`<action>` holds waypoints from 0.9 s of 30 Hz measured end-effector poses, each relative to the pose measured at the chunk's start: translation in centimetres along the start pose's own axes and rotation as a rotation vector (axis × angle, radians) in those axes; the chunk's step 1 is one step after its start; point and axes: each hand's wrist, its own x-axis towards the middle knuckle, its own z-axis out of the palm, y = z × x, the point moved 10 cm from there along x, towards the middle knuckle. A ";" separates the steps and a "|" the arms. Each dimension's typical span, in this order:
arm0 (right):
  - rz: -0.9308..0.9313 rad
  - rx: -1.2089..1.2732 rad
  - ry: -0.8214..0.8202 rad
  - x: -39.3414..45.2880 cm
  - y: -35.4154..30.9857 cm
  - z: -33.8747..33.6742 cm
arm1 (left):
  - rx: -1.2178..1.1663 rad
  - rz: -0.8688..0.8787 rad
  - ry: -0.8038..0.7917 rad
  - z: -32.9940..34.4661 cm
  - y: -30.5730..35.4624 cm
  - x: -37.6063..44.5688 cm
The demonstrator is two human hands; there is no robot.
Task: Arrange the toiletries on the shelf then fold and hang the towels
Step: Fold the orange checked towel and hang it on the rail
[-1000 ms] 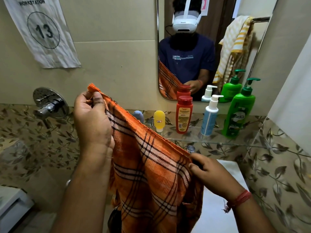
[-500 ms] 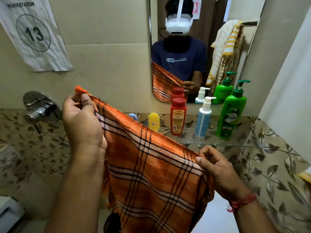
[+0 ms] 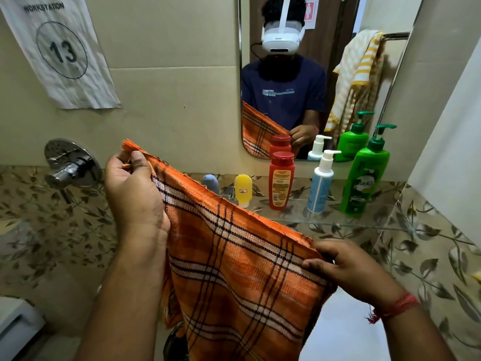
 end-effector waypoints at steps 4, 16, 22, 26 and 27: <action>-0.077 0.266 0.223 -0.8 -2.3 -2.6 | 0.098 0.067 0.033 -0.7 0.6 0.3; -0.259 0.180 0.278 0.9 -10.8 -3.1 | 0.470 -0.026 -1.228 9.7 -2.7 -14.8; -0.278 0.222 0.239 0.9 -10.6 -3.3 | 0.471 -0.080 -1.465 10.3 -4.5 -17.2; -0.248 0.299 0.235 0.6 -9.8 -3.5 | 0.383 -0.095 -1.460 10.5 -4.4 -17.0; -0.245 0.313 0.231 0.5 -9.6 -3.5 | 0.377 -0.085 -1.459 10.5 -4.4 -17.0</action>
